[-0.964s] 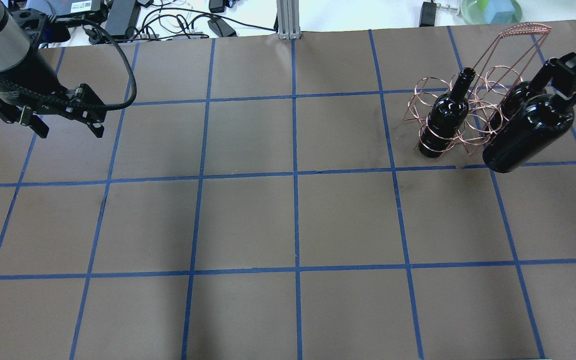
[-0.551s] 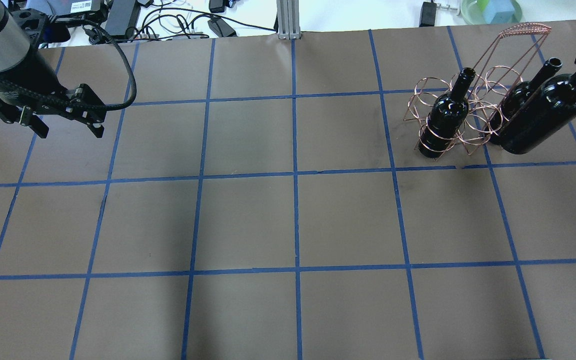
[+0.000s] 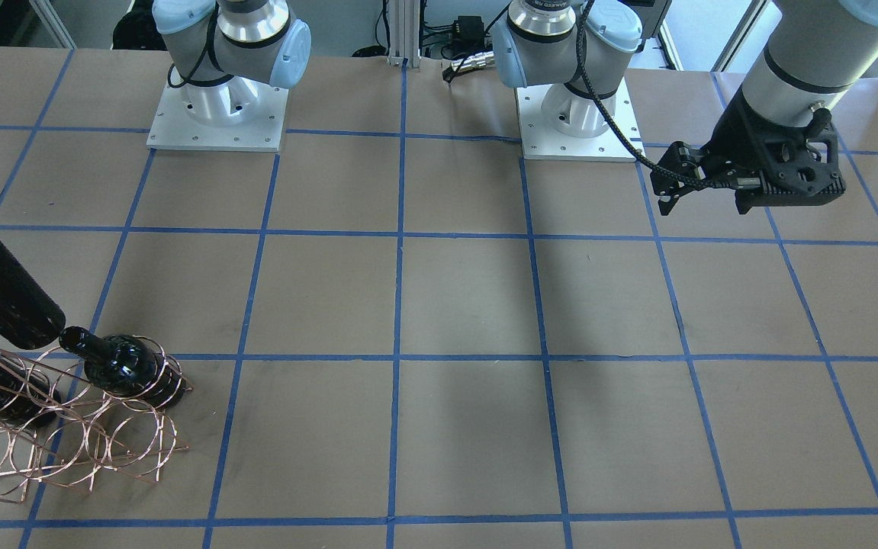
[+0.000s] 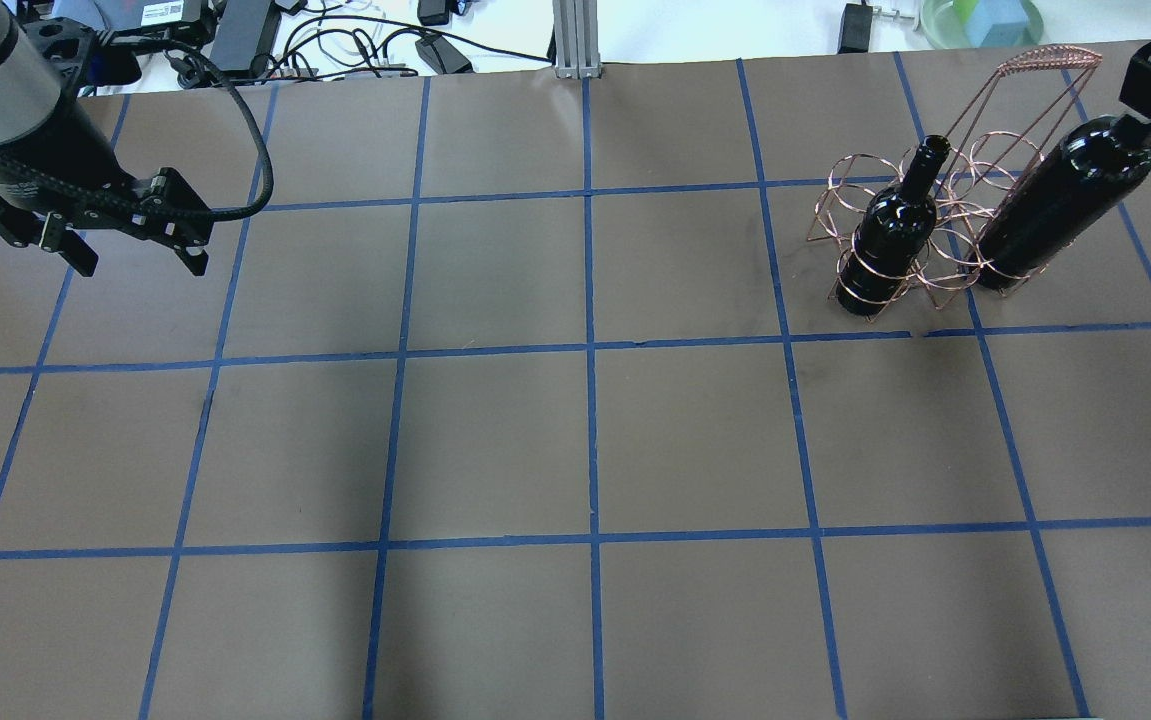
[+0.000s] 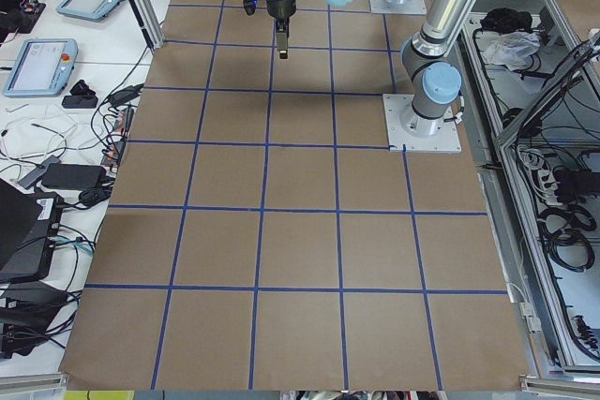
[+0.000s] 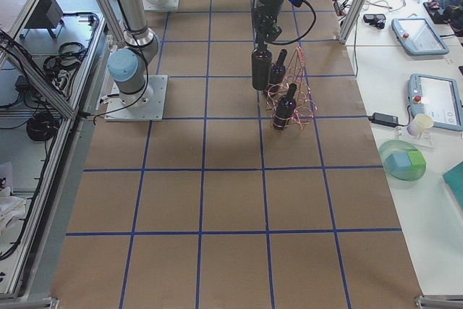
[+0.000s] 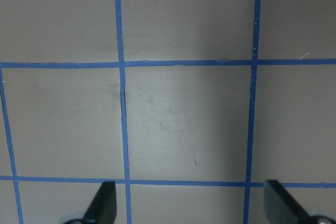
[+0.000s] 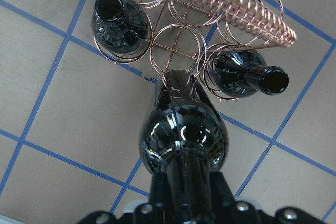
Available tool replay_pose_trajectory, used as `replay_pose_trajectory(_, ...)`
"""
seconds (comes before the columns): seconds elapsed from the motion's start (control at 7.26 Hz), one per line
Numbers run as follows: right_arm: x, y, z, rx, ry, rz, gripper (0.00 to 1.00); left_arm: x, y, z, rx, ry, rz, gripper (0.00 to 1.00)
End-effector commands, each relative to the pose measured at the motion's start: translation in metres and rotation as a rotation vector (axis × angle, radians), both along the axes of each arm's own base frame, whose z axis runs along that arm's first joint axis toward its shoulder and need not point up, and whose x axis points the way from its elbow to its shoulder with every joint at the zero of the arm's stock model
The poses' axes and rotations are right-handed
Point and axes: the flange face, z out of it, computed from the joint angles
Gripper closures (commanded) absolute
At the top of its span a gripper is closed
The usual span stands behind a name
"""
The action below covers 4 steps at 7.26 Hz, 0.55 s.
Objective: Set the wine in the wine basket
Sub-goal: 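Tilt the bottle and insert its base into an empty rack ring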
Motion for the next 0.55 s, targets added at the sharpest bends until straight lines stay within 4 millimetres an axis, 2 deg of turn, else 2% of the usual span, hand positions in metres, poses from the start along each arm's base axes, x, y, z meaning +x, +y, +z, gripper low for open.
replay_pose_trajectory(0.0,0.009,-0.011,-0.008,-0.01,0.005,0.031,1.0,0.0,0.0,-0.002,0.003,0.002,0.0,0.0)
replay_pose_trajectory(0.41,0.015,-0.026,-0.023,-0.013,0.004,0.072,1.0,0.0,0.001,-0.002,0.003,0.002,0.0,0.0)
